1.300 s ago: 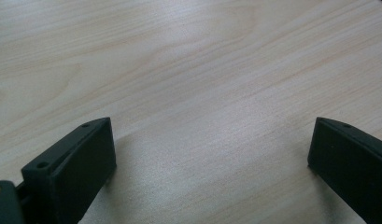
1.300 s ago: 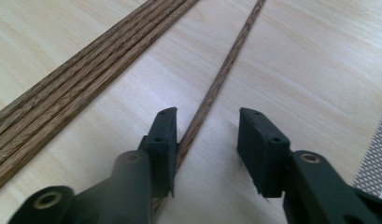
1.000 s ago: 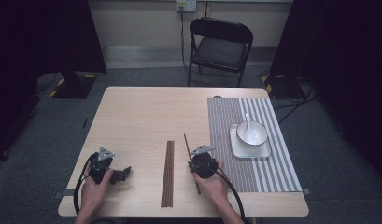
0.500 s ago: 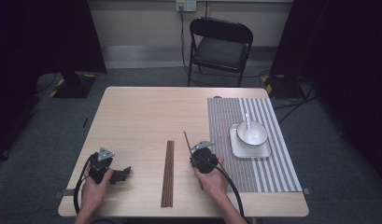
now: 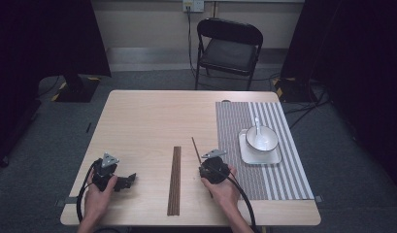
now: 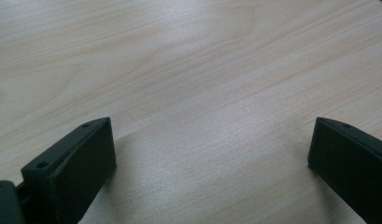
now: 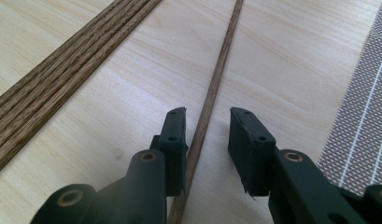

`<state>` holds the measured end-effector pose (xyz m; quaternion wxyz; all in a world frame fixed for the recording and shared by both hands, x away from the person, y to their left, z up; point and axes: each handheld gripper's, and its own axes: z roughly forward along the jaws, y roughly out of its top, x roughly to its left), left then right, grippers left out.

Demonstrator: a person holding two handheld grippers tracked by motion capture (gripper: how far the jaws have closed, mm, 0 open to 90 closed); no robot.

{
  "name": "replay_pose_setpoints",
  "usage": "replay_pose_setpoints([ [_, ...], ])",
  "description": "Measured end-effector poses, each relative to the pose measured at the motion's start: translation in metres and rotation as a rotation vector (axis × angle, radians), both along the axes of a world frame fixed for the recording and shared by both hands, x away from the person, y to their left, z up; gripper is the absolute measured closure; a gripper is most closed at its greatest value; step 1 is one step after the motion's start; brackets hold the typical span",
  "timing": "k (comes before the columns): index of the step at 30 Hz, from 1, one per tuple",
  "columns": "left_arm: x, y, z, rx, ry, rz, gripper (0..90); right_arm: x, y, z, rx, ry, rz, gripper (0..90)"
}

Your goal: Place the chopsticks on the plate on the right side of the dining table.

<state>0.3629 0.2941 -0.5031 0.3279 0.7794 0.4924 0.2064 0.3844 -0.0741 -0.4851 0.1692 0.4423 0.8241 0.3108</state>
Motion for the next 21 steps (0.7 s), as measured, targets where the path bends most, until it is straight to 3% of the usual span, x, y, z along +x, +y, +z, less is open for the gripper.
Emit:
replay_pose_setpoints([
  [3, 0.0000, 0.0000, 0.0000, -0.001, 0.000, 0.000, 0.3, 0.0018, 0.0006, 0.0010, 0.000, 0.011, -0.014, 78.0],
  [6, 0.0000, 0.0000, 0.0000, 0.000, 0.000, 0.000, 0.3, 0.0045, -0.0004, 0.0009, 0.008, 0.015, -0.025, 83.2],
  [21, 0.0000, 0.0000, 0.0000, 0.000, 0.000, -0.001, 0.3, 0.0060, -0.0008, 0.0031, 0.023, 0.001, -0.063, 85.7],
])
